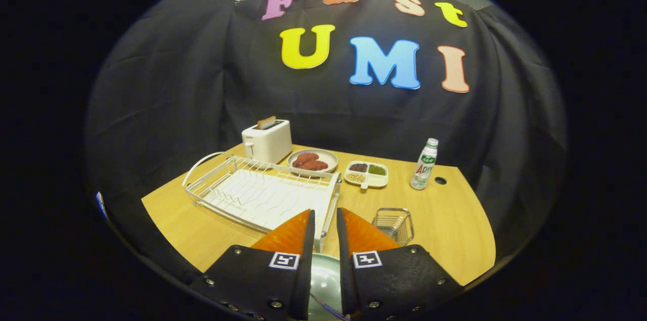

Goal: Take the plate from the dish rack, then take the spoon from the basket and place it into the plate.

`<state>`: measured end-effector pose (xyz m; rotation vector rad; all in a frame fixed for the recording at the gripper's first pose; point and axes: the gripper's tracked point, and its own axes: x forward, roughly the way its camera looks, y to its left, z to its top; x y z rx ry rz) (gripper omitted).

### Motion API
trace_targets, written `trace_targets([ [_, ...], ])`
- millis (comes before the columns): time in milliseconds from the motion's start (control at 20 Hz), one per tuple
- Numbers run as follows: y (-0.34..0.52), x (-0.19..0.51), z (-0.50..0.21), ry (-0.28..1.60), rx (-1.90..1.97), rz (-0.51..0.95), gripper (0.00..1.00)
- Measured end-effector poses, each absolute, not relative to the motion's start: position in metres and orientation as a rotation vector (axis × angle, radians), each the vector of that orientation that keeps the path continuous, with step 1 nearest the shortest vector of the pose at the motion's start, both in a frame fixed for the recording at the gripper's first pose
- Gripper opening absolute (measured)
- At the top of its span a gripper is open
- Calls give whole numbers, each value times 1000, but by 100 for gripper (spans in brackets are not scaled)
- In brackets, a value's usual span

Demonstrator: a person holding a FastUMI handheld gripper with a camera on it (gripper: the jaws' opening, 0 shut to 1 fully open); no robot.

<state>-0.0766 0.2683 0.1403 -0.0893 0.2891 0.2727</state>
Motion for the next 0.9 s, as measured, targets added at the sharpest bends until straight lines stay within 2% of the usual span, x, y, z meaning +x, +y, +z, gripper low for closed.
trace_targets([
  [250, 206, -66, 228, 110, -32, 123, 24],
  [300, 201, -68, 251, 57, 3, 113, 27],
  [350, 197, -70, 272, 0, 34, 113, 34],
  [500, 176, -77, 299, -74, 45, 80, 95],
  [900, 164, -88, 300, -96, -24, 92, 97],
])
